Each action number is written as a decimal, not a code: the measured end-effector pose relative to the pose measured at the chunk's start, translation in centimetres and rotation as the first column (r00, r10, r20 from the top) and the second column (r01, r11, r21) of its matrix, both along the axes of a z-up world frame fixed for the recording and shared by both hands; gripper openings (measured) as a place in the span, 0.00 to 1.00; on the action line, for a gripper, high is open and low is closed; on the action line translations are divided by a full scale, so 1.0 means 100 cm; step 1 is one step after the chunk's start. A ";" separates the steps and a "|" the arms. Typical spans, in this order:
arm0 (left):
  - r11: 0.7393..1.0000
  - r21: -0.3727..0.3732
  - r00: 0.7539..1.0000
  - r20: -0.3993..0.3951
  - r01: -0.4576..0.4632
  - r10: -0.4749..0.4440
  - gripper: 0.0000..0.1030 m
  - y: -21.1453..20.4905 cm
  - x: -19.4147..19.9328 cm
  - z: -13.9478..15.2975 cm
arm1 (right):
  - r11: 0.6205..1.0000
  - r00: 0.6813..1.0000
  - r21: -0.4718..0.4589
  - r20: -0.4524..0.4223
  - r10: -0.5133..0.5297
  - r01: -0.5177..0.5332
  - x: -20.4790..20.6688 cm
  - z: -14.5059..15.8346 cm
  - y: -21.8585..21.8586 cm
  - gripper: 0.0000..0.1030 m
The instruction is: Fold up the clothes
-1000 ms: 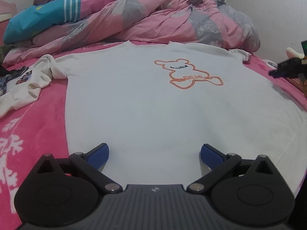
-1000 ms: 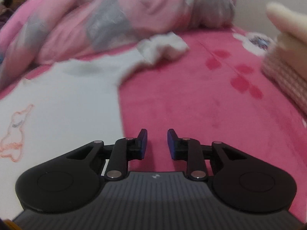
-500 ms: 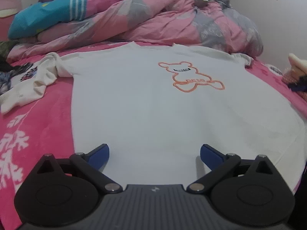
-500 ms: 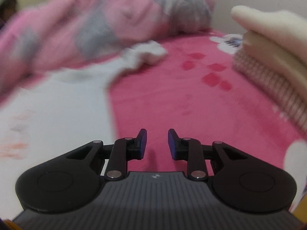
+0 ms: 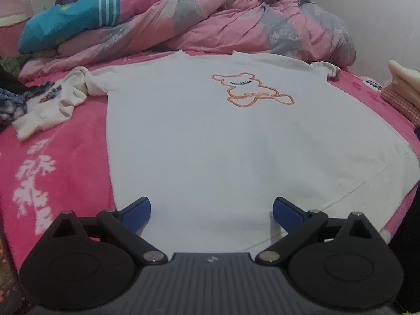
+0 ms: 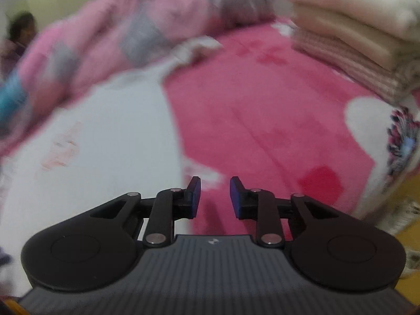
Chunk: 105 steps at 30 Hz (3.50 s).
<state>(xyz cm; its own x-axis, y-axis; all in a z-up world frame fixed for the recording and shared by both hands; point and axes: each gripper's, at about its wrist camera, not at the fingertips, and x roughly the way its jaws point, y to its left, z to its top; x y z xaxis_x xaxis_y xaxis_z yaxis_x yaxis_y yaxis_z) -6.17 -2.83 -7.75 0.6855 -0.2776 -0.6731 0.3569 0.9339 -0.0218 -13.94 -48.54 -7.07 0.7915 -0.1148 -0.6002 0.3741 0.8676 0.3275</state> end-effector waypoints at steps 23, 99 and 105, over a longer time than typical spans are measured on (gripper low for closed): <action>0.997 -0.044 0.997 0.043 -0.056 0.058 0.97 0.037 -0.027 0.013 | 0.787 0.786 -0.110 0.058 0.615 -0.608 0.088 0.018 0.219 0.34; 0.999 -0.029 0.994 -0.099 0.041 -0.043 1.00 -0.051 -0.005 -0.005 | 0.952 0.960 -0.122 -0.053 0.275 -0.280 0.051 -0.013 0.185 0.99; 0.999 -0.047 0.990 -0.142 -0.001 -0.005 1.00 -0.052 0.002 -0.003 | 0.926 0.951 -0.233 -0.156 0.267 -0.298 0.059 -0.024 0.202 0.99</action>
